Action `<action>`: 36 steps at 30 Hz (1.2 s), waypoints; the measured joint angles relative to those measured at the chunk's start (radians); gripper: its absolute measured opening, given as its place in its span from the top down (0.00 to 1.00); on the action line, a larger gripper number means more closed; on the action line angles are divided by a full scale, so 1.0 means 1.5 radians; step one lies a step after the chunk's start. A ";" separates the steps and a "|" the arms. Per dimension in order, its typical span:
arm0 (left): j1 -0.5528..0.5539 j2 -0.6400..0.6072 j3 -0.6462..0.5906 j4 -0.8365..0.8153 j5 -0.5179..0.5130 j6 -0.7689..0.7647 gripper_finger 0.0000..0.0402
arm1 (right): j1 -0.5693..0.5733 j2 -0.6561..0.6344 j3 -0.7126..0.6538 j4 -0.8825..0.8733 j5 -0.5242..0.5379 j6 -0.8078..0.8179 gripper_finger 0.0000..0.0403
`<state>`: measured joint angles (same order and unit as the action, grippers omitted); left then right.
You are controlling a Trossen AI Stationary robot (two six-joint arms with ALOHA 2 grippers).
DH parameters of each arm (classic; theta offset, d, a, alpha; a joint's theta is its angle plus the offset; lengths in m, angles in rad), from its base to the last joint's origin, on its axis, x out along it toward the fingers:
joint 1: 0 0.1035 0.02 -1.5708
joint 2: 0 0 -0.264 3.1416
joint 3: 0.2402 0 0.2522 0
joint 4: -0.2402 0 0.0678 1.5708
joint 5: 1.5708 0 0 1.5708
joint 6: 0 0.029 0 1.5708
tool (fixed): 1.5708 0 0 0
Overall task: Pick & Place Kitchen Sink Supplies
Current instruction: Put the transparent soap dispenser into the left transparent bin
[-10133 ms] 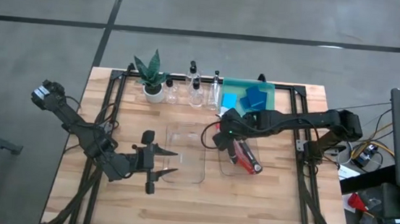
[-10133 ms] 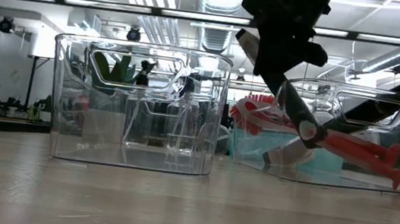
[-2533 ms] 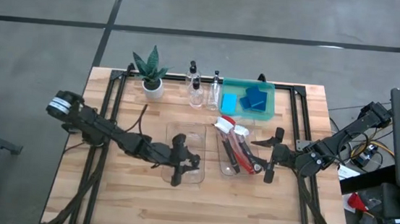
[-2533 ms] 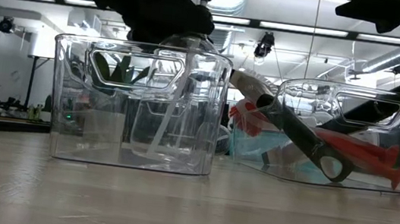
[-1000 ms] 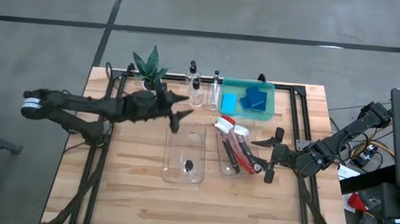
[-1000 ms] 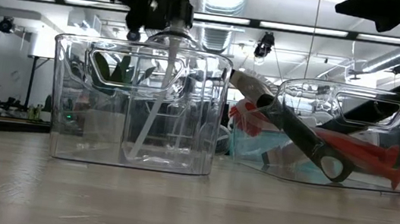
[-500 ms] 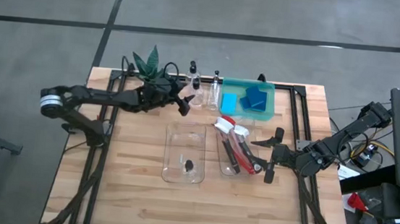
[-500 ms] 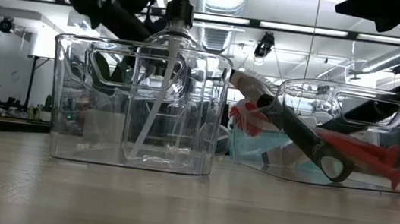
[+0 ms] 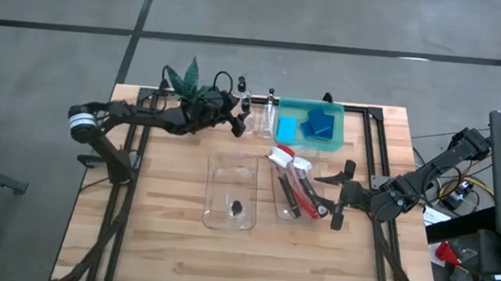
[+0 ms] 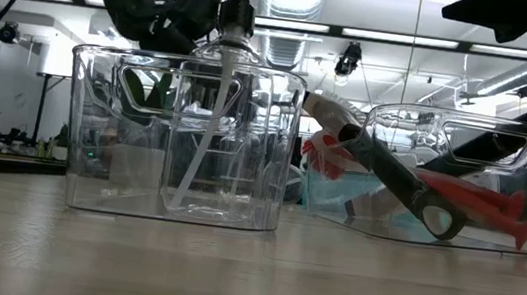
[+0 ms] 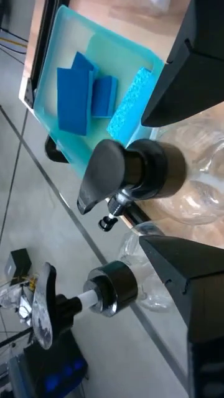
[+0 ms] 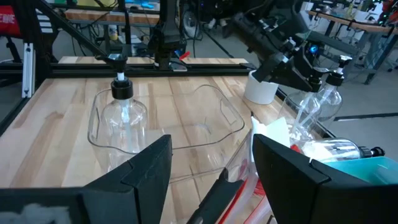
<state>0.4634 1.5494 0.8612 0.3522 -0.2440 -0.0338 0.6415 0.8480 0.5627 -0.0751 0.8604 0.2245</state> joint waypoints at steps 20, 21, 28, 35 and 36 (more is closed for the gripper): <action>0.022 0.035 0.036 -0.001 0.052 0.005 0.55 | 0.000 0.000 -0.006 -0.001 0.001 0.003 0.45; 0.022 0.035 0.036 -0.001 0.052 0.004 0.59 | 0.000 0.000 -0.006 -0.001 0.001 0.003 0.45; 0.022 0.033 0.040 -0.004 0.051 0.003 0.69 | 0.000 0.000 -0.006 -0.001 0.001 0.003 0.45; 0.020 -0.035 0.045 -0.037 0.073 0.022 0.63 | 0.000 0.000 -0.006 -0.001 0.001 0.006 0.45; 0.018 -0.049 0.045 -0.045 0.075 0.023 0.63 | 0.000 0.000 -0.006 -0.001 0.001 0.006 0.45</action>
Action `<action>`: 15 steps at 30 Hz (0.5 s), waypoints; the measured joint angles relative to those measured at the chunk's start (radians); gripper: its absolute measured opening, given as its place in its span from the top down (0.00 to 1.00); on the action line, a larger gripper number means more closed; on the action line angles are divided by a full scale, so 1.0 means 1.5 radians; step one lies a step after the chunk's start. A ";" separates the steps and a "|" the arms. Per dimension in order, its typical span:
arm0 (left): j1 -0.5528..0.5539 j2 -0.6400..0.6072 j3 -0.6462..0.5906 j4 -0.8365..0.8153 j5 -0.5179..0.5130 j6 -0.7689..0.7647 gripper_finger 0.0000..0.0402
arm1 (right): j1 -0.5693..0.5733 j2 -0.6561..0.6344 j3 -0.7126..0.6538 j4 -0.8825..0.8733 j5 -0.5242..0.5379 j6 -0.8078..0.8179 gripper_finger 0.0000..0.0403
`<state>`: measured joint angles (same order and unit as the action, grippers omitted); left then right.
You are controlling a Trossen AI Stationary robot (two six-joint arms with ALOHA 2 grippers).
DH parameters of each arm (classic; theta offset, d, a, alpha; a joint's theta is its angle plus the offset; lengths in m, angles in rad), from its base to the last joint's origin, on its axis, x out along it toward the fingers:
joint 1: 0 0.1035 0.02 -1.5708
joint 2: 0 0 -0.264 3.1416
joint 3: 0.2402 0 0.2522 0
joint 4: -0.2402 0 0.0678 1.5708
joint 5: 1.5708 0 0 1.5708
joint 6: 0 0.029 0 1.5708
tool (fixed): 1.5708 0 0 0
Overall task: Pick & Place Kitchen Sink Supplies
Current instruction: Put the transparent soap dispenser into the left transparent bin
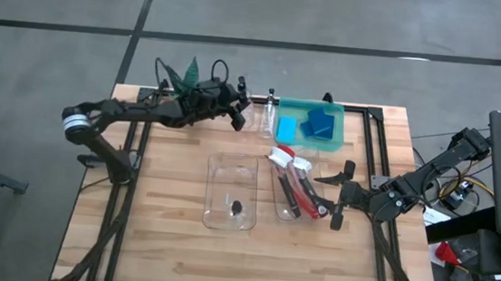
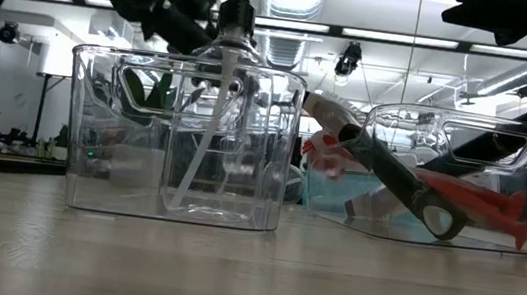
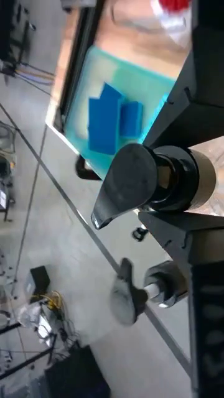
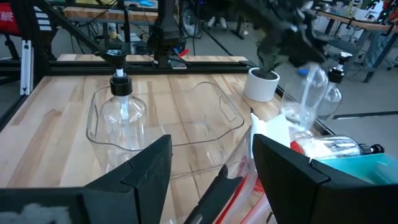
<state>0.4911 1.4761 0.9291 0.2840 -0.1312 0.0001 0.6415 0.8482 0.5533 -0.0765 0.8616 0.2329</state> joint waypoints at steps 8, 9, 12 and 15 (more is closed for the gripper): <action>-0.007 -0.137 0.001 -0.099 0.040 -0.020 0.69 | 0.000 0.000 0.000 0.000 0.000 0.000 0.45; -0.010 -0.152 0.001 -0.105 0.051 -0.027 0.68 | 0.000 0.000 0.000 0.000 0.000 0.000 0.45; -0.028 -0.194 0.001 -0.111 0.087 -0.039 0.65 | 0.000 0.000 0.000 0.000 0.000 0.000 0.45; -0.058 -0.225 0.001 -0.119 0.096 -0.042 0.64 | 0.000 0.000 0.000 0.000 0.000 0.000 0.45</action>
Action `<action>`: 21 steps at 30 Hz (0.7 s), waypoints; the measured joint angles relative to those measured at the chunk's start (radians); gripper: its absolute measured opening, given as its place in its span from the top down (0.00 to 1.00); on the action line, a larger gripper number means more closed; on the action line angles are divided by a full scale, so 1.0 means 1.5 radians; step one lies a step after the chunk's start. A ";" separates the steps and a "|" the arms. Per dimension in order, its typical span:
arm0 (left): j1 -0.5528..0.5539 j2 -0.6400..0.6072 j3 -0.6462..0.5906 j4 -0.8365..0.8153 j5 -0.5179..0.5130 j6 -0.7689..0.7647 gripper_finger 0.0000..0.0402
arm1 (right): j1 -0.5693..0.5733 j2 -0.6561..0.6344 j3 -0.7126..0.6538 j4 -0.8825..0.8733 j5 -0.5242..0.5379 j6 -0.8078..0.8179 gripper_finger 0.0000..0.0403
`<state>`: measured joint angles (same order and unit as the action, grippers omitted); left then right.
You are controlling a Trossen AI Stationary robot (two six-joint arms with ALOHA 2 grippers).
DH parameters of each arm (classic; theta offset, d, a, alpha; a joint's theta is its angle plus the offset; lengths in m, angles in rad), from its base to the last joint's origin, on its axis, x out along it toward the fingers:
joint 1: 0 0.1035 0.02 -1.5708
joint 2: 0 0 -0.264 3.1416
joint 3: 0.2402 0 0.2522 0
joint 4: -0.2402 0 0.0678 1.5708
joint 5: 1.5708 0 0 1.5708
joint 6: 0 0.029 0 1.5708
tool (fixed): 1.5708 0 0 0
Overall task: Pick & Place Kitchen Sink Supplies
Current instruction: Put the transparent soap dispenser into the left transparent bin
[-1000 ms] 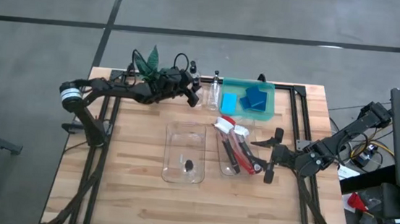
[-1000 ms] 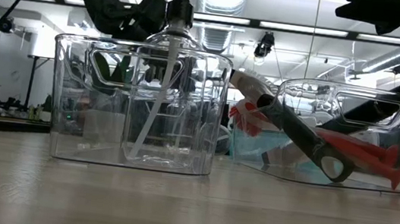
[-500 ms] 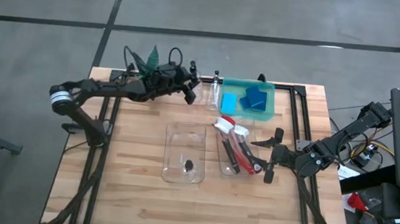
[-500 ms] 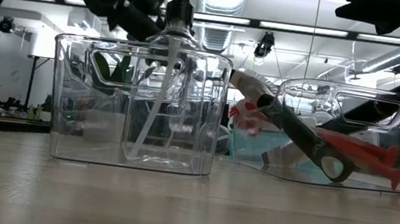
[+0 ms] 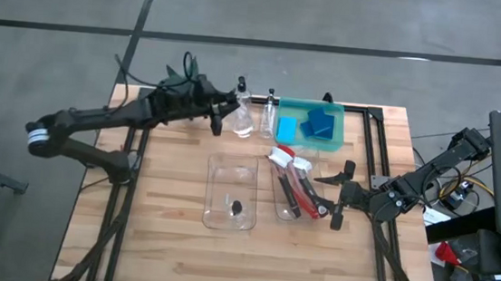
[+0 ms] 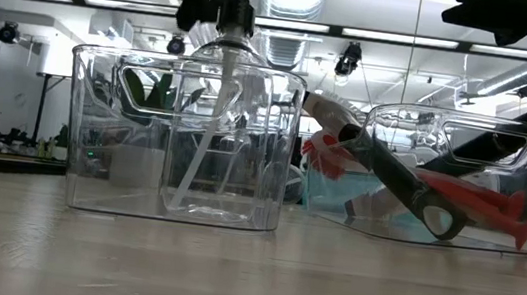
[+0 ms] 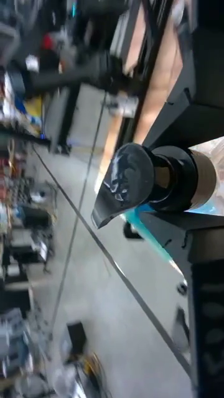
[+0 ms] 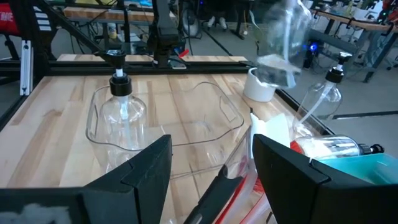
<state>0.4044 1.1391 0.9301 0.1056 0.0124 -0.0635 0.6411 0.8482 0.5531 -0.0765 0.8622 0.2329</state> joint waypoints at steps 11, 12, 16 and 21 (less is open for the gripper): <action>-0.144 -0.035 0.000 -0.054 0.033 0.013 0.65 | 0.000 0.000 0.000 0.000 0.000 0.002 0.45; -0.158 -0.032 0.000 -0.062 0.033 0.014 0.64 | 0.000 0.000 0.000 0.000 0.000 0.002 0.45; -0.209 -0.010 -0.001 -0.079 0.028 0.021 0.67 | 0.000 0.000 0.000 0.000 0.000 0.002 0.45; -0.242 0.032 -0.001 -0.077 0.000 0.023 0.68 | 0.000 0.000 0.000 0.003 0.000 0.002 0.45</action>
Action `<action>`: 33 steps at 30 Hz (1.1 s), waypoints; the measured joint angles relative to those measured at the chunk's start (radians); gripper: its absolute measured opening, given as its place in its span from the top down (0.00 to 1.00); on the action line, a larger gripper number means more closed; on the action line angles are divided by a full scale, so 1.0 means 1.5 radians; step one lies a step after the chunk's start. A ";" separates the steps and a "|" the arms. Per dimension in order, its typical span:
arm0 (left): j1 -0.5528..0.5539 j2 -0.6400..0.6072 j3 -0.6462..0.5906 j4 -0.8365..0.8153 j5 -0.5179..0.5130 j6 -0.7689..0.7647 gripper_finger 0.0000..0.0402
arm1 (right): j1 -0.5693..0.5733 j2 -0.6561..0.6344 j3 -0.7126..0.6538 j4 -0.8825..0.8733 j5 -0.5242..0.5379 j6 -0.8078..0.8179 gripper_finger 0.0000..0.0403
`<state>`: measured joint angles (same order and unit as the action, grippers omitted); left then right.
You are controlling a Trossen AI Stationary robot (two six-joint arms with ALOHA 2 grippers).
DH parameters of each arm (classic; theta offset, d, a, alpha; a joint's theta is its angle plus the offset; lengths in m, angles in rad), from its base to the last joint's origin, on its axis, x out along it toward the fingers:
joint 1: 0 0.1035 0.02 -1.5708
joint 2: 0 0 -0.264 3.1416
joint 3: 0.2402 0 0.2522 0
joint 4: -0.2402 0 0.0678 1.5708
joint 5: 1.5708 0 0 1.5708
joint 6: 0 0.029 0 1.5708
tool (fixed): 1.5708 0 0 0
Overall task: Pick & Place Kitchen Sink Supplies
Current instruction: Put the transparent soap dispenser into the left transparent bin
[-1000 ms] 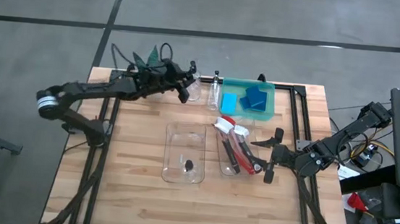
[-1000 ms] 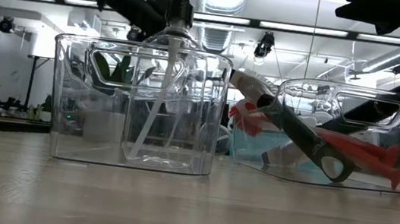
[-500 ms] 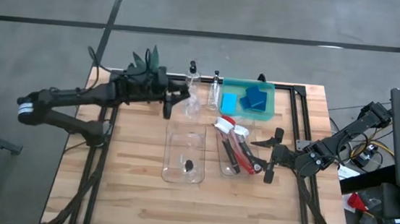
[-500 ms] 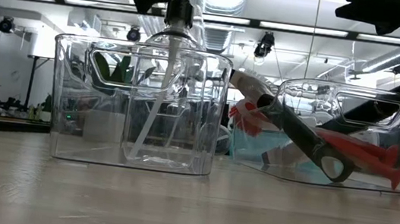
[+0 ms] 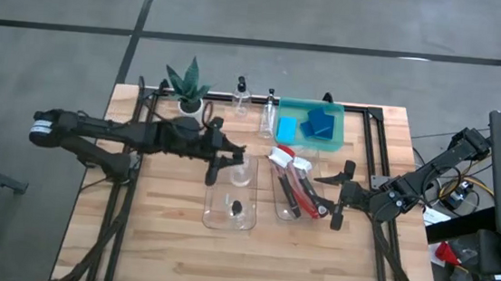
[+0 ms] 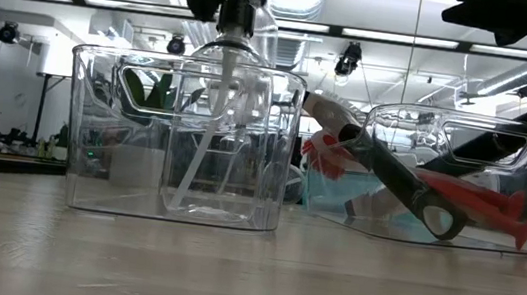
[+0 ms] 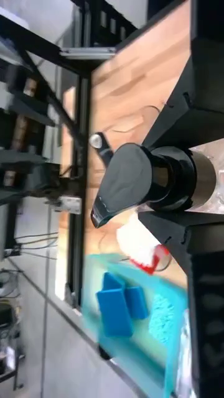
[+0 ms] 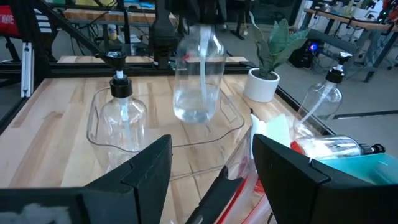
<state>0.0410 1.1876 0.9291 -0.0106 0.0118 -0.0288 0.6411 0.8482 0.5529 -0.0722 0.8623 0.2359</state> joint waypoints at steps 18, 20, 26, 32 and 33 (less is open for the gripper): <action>-0.017 0.159 -0.001 0.022 -0.002 -0.026 0.63 | 0.000 0.000 0.000 -0.001 0.000 0.010 0.45; -0.017 0.165 -0.001 0.024 -0.001 -0.026 0.61 | 0.000 0.000 0.000 -0.001 0.000 0.010 0.45; -0.018 0.172 -0.001 0.024 0.000 -0.035 0.61 | 0.000 0.000 0.000 -0.001 0.000 0.010 0.45; -0.020 0.157 -0.001 0.015 0.001 -0.039 0.59 | 0.000 0.000 0.000 -0.001 -0.001 0.010 0.45; -0.021 0.153 0.000 0.016 0.001 -0.039 0.58 | 0.000 0.000 0.000 -0.001 -0.001 0.010 0.45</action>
<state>0.0090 1.4172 0.9290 0.0131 0.0135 -0.0871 0.6414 0.8482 0.5529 -0.0736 0.8616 0.2514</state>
